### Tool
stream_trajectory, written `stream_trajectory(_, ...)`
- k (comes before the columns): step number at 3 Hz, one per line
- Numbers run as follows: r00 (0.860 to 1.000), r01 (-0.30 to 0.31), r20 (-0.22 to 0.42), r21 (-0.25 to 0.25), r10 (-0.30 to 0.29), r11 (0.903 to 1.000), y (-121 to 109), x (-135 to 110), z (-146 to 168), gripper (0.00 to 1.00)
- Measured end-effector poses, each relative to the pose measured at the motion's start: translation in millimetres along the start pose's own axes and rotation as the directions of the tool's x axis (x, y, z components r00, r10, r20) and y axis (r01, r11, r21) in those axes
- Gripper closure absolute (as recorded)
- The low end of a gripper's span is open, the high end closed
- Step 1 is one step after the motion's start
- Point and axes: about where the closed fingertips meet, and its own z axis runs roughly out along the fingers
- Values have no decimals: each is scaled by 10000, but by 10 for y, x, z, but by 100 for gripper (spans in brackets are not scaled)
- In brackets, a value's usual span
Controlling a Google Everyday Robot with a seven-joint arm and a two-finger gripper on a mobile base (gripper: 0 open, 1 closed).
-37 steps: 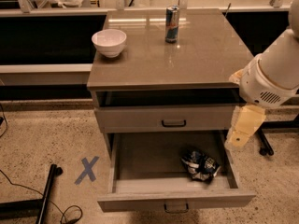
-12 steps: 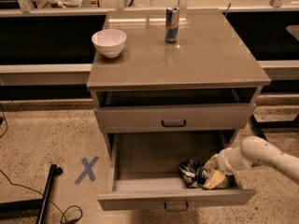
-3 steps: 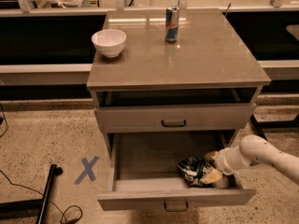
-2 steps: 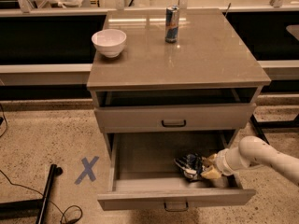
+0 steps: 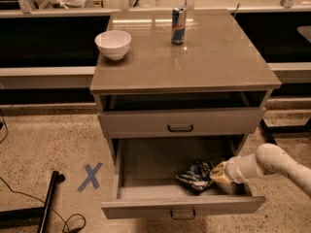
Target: Pick blue chip bag from middle drawer and place on counter
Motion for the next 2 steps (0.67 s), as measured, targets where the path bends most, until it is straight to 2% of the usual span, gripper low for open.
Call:
stream_trajectory(1,9797,996,1790,-407,-909,9942,171,-307,-324,100)
stream_trajectory(2,9208,2421,3109,179,-2356,9701,332,-613,-801,100)
